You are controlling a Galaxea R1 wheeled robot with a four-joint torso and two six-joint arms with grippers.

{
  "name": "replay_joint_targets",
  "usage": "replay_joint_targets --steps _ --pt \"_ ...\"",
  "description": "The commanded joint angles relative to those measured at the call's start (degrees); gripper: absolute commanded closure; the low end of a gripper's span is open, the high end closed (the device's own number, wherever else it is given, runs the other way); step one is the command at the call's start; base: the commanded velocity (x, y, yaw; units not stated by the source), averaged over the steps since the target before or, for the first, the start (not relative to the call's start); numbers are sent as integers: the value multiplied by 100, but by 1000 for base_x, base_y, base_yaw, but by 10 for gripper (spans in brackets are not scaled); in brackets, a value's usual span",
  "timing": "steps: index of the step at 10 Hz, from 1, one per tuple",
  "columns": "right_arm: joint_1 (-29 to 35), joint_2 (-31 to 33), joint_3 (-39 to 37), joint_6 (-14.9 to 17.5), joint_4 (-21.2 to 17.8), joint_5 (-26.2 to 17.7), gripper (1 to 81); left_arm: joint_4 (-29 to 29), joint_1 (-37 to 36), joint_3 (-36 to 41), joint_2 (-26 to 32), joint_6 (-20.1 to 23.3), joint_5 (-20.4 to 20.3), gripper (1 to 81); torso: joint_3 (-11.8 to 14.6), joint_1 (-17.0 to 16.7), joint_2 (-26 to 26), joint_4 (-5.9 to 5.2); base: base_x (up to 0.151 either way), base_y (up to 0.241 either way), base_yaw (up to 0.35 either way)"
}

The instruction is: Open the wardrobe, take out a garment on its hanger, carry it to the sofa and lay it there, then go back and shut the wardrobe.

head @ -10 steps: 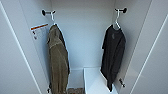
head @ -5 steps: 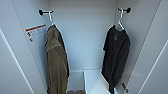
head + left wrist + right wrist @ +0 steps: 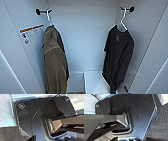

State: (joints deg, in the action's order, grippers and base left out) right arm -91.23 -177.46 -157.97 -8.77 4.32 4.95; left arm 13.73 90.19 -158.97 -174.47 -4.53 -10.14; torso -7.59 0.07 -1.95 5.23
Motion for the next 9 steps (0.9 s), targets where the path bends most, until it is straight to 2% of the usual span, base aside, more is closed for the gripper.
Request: replay_joint_targets --steps 1,2,3,4,5,9 --pt "127 -20 30 24 43 -337 10 25 -102 14 -27 40 302 10 0 0 0 0 0 0 0" --pt "127 -11 30 24 43 -337 10 25 -102 14 -27 40 302 10 0 0 -2 0 0 0 0" --pt "136 -11 13 24 43 -337 10 34 -102 6 -27 40 294 10 0 -2 -2 507 0 0 0" --pt "136 -3 4 24 34 -337 10 34 -102 14 -35 40 294 10 0 -5 -2 583 0 0 0" --pt "136 -3 4 24 34 -337 10 34 -110 14 -35 40 294 10 123 -5 -2 694 0 0 0" --pt "136 -11 30 15 34 -337 10 34 -154 -12 17 40 294 10 242 -5 -2 1468 0 0 0"
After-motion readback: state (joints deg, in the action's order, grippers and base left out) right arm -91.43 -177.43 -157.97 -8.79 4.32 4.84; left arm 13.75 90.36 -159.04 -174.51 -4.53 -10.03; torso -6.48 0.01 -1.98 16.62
